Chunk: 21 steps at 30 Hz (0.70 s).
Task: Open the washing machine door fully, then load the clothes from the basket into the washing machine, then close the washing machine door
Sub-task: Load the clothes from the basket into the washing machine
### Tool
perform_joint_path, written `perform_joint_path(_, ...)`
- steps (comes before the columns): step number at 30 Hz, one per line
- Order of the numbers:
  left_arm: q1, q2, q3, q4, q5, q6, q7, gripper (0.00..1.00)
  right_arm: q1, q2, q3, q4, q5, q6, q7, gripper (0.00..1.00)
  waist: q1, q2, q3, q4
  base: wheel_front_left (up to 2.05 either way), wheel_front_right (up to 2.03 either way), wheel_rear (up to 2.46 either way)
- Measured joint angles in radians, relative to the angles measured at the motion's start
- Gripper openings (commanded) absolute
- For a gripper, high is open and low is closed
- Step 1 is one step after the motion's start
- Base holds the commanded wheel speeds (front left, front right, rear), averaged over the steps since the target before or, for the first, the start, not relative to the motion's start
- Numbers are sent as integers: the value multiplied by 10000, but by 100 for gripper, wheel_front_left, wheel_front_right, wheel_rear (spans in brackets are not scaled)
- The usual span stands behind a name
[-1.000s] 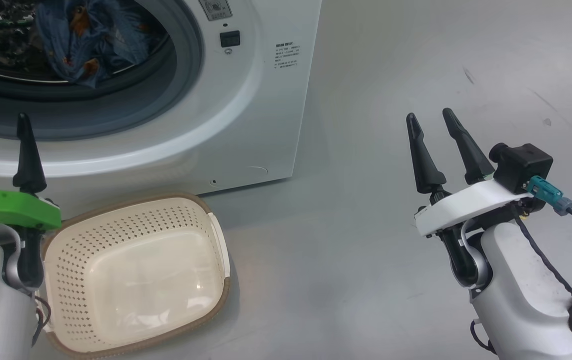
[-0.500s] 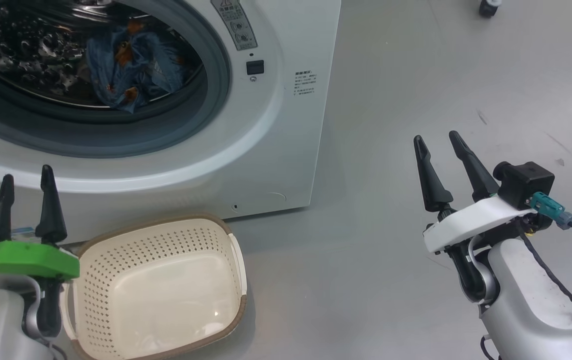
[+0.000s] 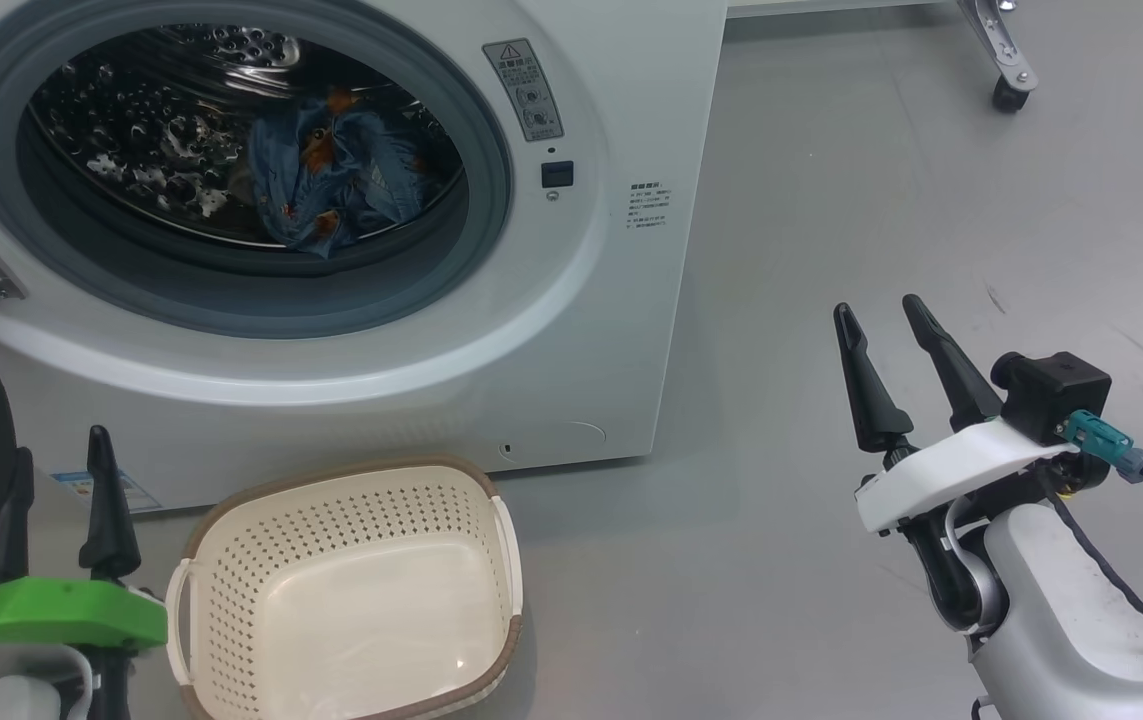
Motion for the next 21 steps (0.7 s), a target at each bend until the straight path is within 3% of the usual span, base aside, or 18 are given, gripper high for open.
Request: perform_joint_path(21, 1337, -186, 284, -1344, 174, 90, 0, 100, 11, -132, 46, -79, 77, 0, 0, 100, 0, 0, -168, 213, 0, 0, 0)
